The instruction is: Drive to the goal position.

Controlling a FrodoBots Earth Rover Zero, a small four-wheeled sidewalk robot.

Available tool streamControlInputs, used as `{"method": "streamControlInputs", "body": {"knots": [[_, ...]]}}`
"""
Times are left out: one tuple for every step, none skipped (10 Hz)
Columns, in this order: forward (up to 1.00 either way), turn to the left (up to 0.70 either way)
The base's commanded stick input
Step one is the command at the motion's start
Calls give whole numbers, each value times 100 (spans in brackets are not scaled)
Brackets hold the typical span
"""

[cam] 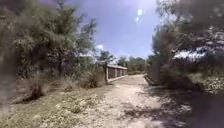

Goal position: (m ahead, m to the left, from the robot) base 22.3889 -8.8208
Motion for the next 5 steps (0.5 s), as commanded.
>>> {"method": "streamControlInputs", "body": {"knots": [[70,0],[70,-9],[70,-32],[70,-35],[70,-35]]}}
